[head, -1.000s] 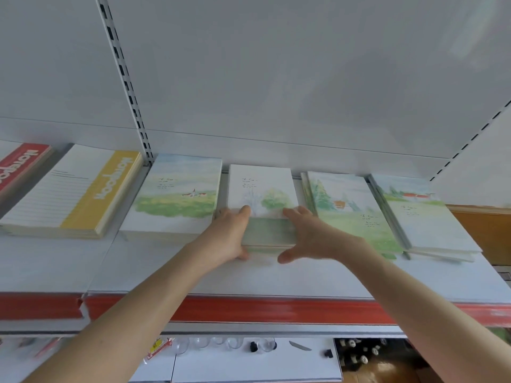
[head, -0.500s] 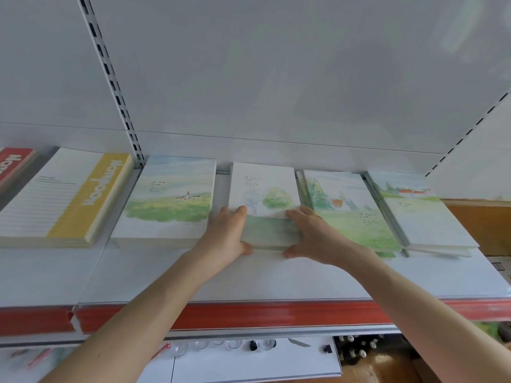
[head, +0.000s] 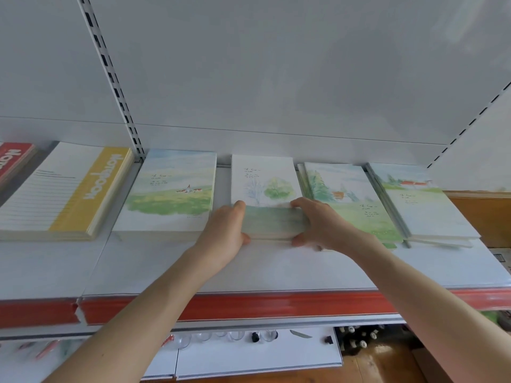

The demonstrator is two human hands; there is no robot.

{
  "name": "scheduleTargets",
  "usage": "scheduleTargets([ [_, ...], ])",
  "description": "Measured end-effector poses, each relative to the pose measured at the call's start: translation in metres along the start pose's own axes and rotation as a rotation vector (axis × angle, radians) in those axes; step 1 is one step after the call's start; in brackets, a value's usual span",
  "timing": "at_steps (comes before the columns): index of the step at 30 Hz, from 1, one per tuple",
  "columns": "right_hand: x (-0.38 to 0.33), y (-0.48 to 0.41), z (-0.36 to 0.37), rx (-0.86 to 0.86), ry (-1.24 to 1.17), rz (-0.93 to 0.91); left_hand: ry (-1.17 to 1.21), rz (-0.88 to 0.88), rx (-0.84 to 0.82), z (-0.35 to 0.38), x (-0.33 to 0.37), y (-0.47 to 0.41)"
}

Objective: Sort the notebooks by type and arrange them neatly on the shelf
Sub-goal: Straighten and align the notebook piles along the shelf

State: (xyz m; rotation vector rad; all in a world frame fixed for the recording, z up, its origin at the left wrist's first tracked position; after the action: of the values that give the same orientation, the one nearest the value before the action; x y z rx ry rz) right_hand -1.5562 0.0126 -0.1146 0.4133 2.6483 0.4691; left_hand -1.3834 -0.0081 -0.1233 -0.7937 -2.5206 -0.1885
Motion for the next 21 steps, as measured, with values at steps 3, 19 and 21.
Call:
scheduleTargets([
  [3,0.0,0.003,0.003,0.015,0.016,-0.006,0.001,0.0,-0.004,0.001,0.001,0.001],
  [19,-0.003,0.007,0.01,0.088,0.073,-0.069,0.014,-0.011,0.031,0.001,0.0,0.003],
  [21,-0.003,0.008,0.009,0.069,0.062,-0.065,0.015,-0.013,0.025,0.0,0.0,0.005],
])
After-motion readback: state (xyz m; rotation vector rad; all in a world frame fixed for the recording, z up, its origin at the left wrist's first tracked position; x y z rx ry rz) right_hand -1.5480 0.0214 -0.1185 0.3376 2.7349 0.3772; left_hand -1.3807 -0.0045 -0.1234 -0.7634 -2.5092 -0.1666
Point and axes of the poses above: each hand's wrist, its own y-axis away from the middle knuckle, its own z-axis out of the palm, x = y × z, the point moved 4 cm from there along -y, towards the middle knuckle, and after that the axes turned 14 degrees about z, right-handed, at the moved point
